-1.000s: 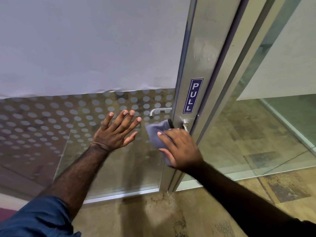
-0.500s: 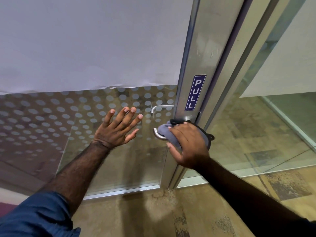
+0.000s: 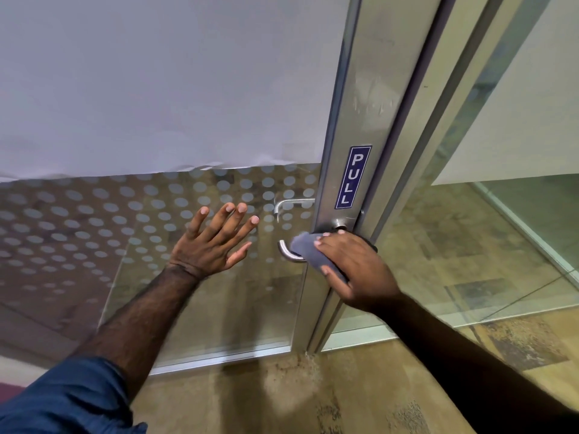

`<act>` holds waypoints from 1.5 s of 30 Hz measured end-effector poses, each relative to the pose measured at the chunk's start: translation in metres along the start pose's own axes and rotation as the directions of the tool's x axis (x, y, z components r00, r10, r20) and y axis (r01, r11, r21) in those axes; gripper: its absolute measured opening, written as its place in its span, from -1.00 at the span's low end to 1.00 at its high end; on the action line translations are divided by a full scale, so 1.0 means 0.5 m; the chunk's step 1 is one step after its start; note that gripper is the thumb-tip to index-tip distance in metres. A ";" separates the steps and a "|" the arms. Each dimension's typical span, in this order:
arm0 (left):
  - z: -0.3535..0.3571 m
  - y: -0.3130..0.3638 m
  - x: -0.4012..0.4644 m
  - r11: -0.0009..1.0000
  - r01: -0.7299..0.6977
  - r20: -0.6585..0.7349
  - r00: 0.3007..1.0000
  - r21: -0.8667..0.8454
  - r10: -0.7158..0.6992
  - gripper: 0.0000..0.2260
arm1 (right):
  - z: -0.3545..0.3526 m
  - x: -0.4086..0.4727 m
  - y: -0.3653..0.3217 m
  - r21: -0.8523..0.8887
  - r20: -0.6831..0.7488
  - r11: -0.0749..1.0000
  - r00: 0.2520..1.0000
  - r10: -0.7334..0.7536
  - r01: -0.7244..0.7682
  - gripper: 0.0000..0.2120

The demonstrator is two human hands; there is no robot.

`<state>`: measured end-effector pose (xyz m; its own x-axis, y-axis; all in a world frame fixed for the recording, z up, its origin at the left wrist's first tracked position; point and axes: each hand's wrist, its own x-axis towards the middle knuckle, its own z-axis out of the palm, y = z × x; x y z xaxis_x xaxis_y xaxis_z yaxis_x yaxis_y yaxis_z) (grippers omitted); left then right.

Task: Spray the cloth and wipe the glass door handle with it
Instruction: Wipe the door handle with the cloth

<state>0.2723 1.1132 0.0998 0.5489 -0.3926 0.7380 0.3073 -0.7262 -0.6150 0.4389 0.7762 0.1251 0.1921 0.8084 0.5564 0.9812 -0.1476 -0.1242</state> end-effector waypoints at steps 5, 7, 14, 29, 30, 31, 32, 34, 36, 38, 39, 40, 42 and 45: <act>-0.001 -0.002 0.001 1.000 -0.010 -0.005 1.000 -0.006 0.010 -0.29 | 0.003 -0.079 0.074 -0.079 -0.080 0.991 0.990 -0.114 0.107 -0.50; -0.001 0.000 0.000 1.000 -0.006 -0.006 1.000 -0.009 0.006 -0.29 | 0.005 -0.087 0.073 -0.086 -0.071 0.990 0.991 -0.117 0.111 -0.47; -0.004 -0.001 0.003 1.000 0.004 0.007 1.000 0.010 -0.004 -0.29 | 0.001 0.013 -0.034 -0.062 -0.087 0.997 0.995 0.045 -0.050 -0.63; 0.008 0.001 -0.007 1.000 0.011 0.002 1.000 0.013 -0.011 -0.31 | 0.007 0.187 -0.124 -0.338 0.343 0.918 0.881 0.325 -0.207 -0.61; 0.007 0.001 -0.008 1.000 0.016 0.000 1.000 0.010 -0.016 -0.31 | 0.009 0.171 -0.132 -0.340 0.259 0.905 0.900 0.351 -0.255 -0.59; 0.007 0.002 -0.008 1.000 0.018 -0.002 1.000 0.010 -0.018 -0.31 | 0.010 0.152 -0.140 -0.339 0.162 0.897 0.922 0.352 -0.283 -0.56; 0.006 0.002 -0.007 1.000 0.016 -0.002 1.000 0.012 -0.016 -0.31 | 0.012 0.131 -0.144 -0.313 0.083 0.903 0.939 0.335 -0.294 -0.57; 0.005 0.002 -0.005 1.000 0.011 -0.002 1.000 0.013 -0.011 -0.30 | 0.018 0.080 -0.130 -0.186 0.034 0.946 0.961 0.276 -0.265 -0.64; 0.003 0.001 -0.002 1.000 0.009 -0.006 1.000 0.015 -0.009 -0.30 | 0.021 0.030 -0.104 -0.100 0.009 0.978 0.983 0.184 -0.182 -0.55; 0.003 0.001 -0.001 1.000 0.013 -0.016 1.000 0.013 -0.012 -0.30 | 0.030 -0.015 -0.071 -0.128 -0.013 0.989 0.997 0.075 -0.076 -0.40; 0.003 0.000 0.000 1.000 0.013 -0.019 1.000 0.011 -0.013 -0.30 | 0.037 -0.035 -0.056 -0.157 -0.026 0.987 0.999 0.025 -0.029 -0.37; 0.002 0.000 0.000 1.000 0.013 -0.020 1.000 0.010 -0.012 -0.30 | 0.046 -0.054 -0.043 -0.193 -0.043 0.981 0.999 -0.021 0.012 -0.35; 0.002 -0.001 0.001 1.000 0.009 -0.015 1.000 0.015 -0.008 -0.29 | 0.067 -0.084 -0.028 -0.284 -0.074 0.956 0.992 -0.100 0.075 -0.31; 0.001 -0.001 0.001 1.000 -0.001 -0.004 1.000 0.021 0.001 -0.29 | 0.099 -0.089 -0.042 -0.382 -0.093 0.914 0.979 -0.182 0.134 -0.30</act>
<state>0.2726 1.1138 0.1004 0.5457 -0.3956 0.7387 0.3229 -0.7142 -0.6210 0.4088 0.7714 0.0621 0.0108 0.7654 0.6435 0.9300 -0.2442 0.2748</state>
